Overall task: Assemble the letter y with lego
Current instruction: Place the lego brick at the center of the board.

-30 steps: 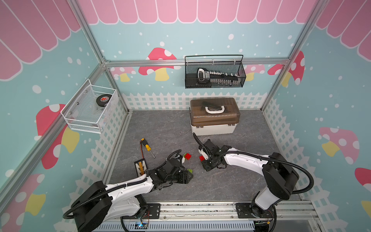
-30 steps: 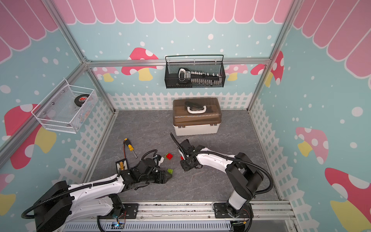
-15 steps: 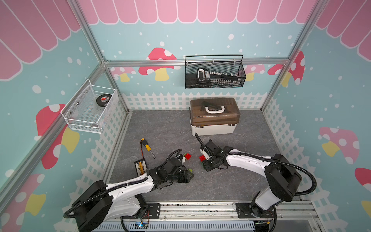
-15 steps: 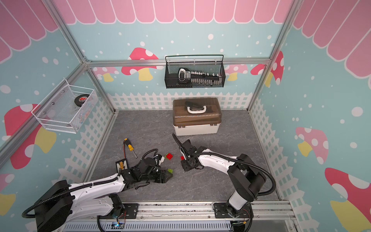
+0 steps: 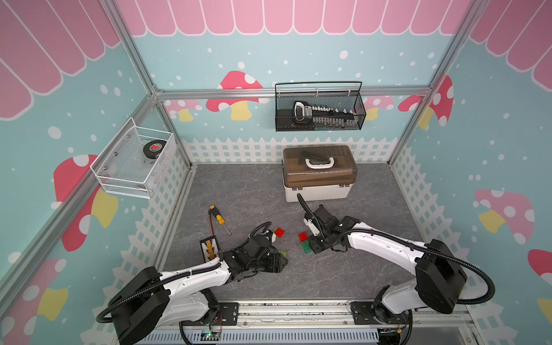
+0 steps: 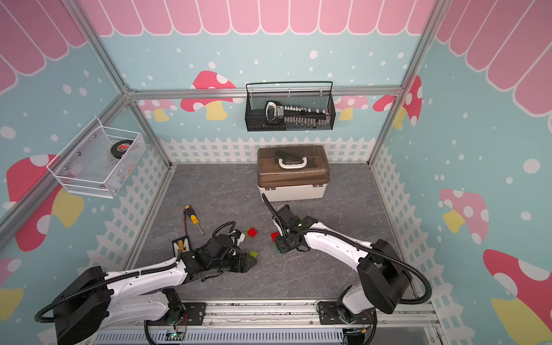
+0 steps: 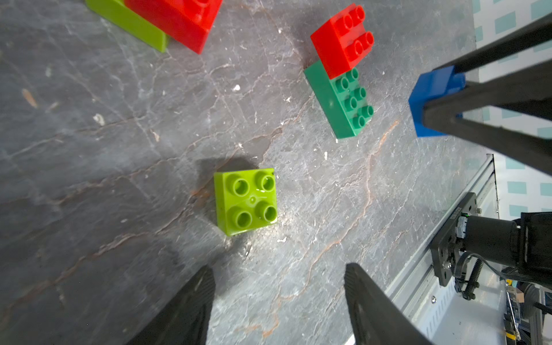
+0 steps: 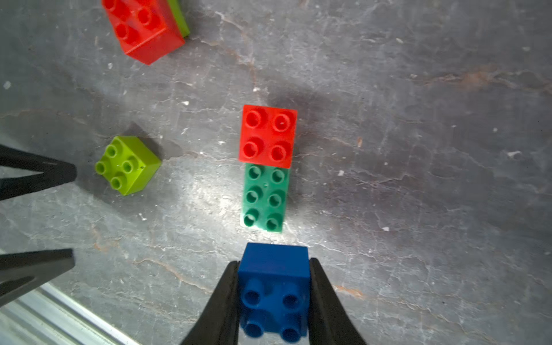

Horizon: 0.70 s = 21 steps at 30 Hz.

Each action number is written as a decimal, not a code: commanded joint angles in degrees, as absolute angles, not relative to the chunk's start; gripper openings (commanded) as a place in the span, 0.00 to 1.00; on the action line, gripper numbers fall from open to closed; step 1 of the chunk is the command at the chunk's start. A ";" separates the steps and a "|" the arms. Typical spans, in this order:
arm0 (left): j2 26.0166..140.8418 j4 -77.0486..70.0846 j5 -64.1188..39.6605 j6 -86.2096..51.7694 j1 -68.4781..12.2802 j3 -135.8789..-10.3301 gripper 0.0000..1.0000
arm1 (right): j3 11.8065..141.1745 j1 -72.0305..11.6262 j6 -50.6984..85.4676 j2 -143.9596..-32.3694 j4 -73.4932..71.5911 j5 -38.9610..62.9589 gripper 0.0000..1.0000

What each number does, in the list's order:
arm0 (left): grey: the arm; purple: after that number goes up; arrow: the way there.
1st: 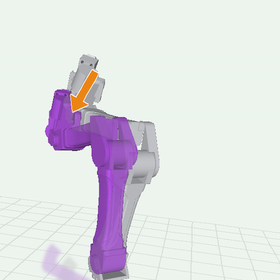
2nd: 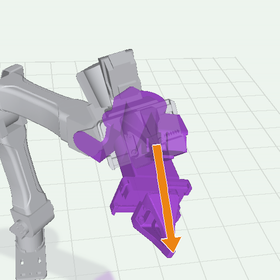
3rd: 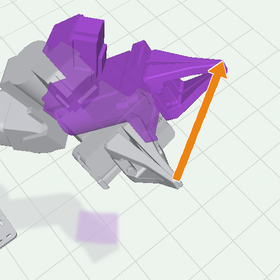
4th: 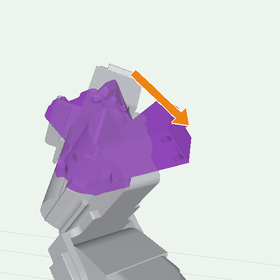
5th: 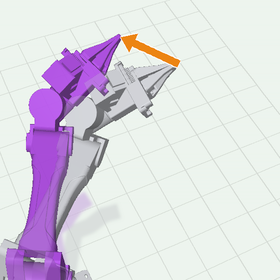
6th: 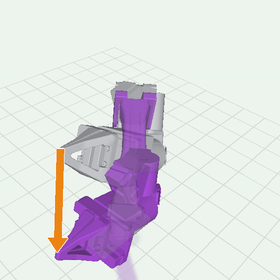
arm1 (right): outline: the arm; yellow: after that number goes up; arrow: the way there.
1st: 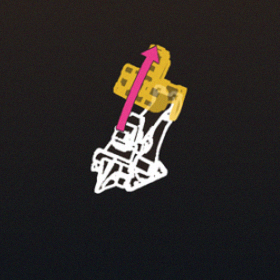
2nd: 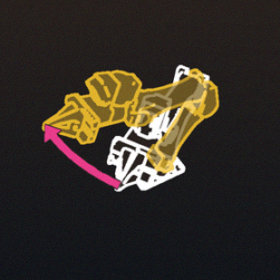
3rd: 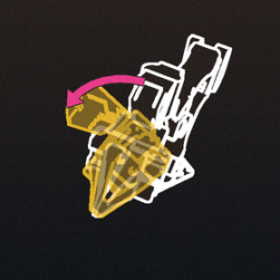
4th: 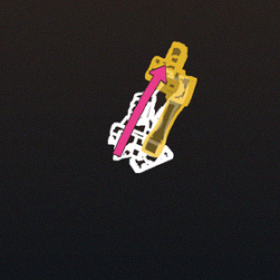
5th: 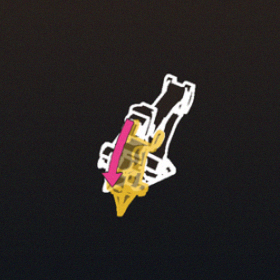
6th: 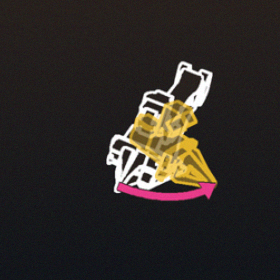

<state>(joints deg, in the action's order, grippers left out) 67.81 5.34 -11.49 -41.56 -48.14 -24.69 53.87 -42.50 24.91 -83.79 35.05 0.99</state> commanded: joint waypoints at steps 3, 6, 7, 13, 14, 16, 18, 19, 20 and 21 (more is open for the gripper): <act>67.93 5.38 -10.79 -40.87 -48.43 -26.37 0.70 | 48.70 -39.01 24.52 -84.28 35.67 -1.69 0.17; 67.94 5.41 -10.81 -40.87 -48.43 -26.35 0.70 | 46.92 -38.33 24.69 -84.73 33.19 -1.16 0.21; 67.85 5.36 -10.77 -40.87 -48.43 -26.37 0.70 | 46.82 -38.15 24.75 -85.19 33.05 -1.14 0.22; 67.98 5.37 -10.72 -40.87 -48.43 -26.24 0.70 | 46.56 -37.98 25.40 -87.51 32.75 -1.53 0.39; 68.01 5.37 -10.64 -40.87 -48.43 -26.21 0.70 | 46.74 -38.03 25.49 -87.54 33.07 -1.73 0.43; 68.03 5.38 -10.72 -40.74 -48.43 -26.19 0.71 | 47.32 -37.97 25.84 -87.59 34.19 -2.60 0.48; 68.11 5.23 -10.64 -40.78 -48.43 -26.10 0.70 | 47.87 -37.98 25.84 -87.51 35.34 -3.52 0.50; 68.19 5.27 -10.65 -40.78 -48.43 -26.10 0.70 | 48.28 -37.98 25.85 -87.49 36.18 -4.09 0.50; 68.29 5.21 -10.76 -40.78 -48.47 -26.06 0.70 | 48.57 -37.97 25.84 -87.54 36.78 -4.60 0.50; 68.42 5.04 -10.79 -40.84 -48.47 -26.01 0.71 | 48.84 -37.99 25.84 -87.48 37.35 -5.21 0.49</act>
<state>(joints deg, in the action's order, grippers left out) 67.83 5.34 -11.49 -41.56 -48.14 -24.75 47.33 -38.22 25.39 -87.26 34.57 -2.85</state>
